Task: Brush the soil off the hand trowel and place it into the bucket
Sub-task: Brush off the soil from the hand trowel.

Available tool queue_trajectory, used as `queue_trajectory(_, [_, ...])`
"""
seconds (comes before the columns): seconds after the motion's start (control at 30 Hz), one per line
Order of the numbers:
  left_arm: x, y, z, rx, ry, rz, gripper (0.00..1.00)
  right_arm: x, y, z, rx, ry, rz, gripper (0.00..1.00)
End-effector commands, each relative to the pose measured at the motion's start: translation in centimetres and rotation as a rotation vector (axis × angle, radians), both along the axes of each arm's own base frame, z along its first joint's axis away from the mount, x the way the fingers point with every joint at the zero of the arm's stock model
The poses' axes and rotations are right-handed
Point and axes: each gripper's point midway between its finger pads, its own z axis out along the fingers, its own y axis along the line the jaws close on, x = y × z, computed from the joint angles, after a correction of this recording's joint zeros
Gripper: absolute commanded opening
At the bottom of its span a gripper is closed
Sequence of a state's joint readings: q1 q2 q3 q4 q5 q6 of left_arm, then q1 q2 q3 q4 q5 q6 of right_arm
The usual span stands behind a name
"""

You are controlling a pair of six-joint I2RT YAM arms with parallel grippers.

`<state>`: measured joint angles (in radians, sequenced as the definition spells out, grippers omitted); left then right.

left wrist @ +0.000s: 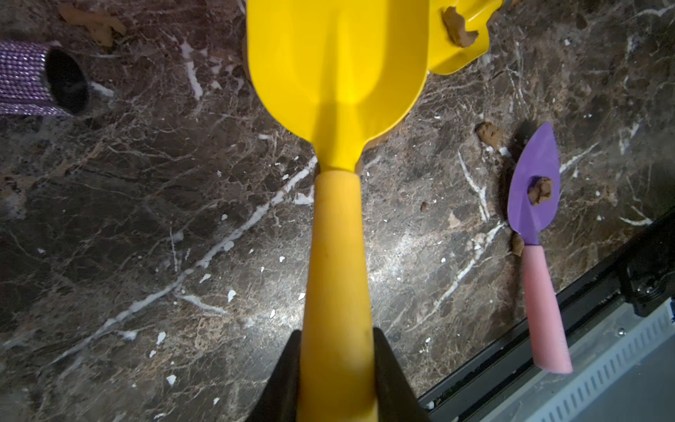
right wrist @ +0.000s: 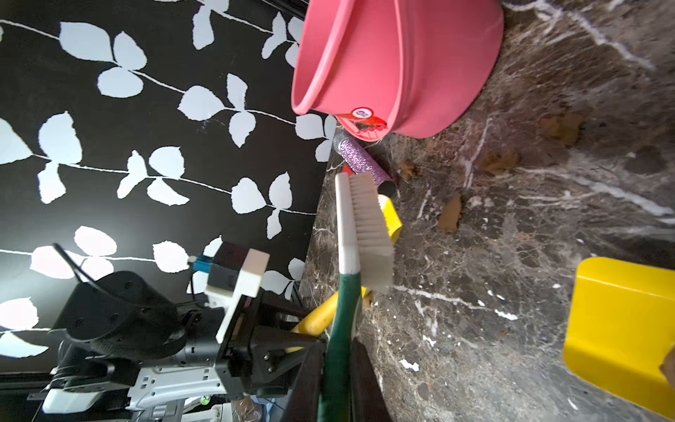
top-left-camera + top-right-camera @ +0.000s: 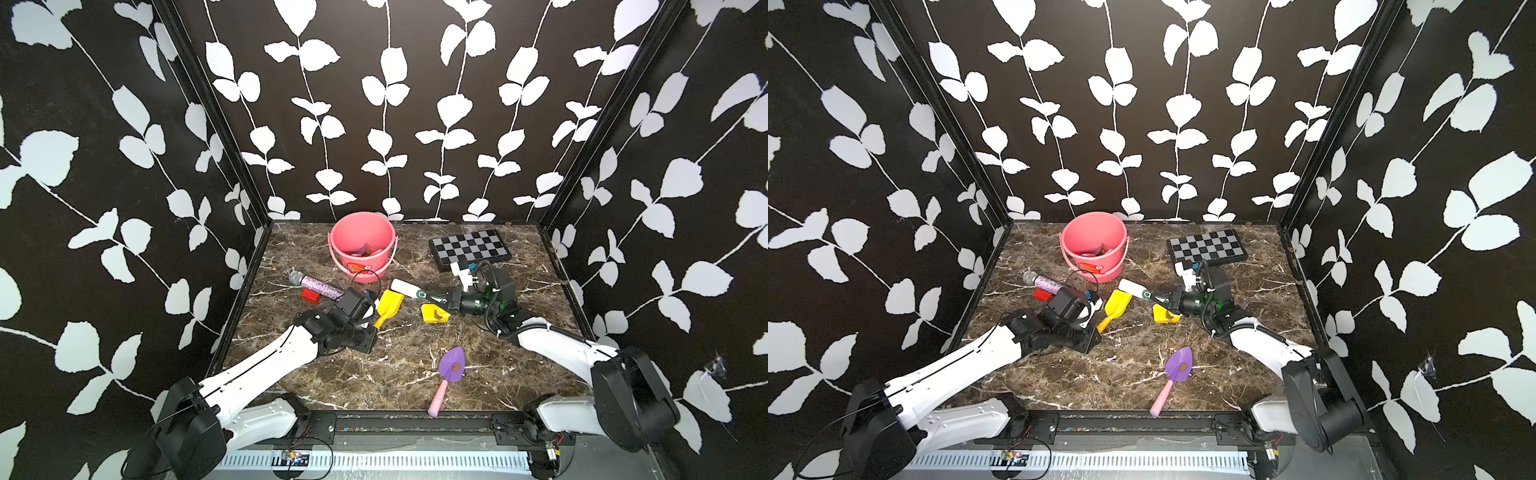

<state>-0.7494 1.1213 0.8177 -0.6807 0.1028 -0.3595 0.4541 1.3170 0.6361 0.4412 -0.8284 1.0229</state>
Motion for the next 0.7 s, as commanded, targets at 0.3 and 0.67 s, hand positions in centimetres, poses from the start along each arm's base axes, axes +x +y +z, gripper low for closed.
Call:
queue_trajectory(0.3, [1.2,-0.6,1.5,-0.040,-0.062,0.013,0.00,-2.4,3.7,-2.3,0.045,0.074,0.069,0.00])
queue_trajectory(0.67, [1.2,0.1,0.9,-0.017,-0.071,0.027,0.00,0.5,-0.4,-0.4,0.046,0.050,-0.089,0.00])
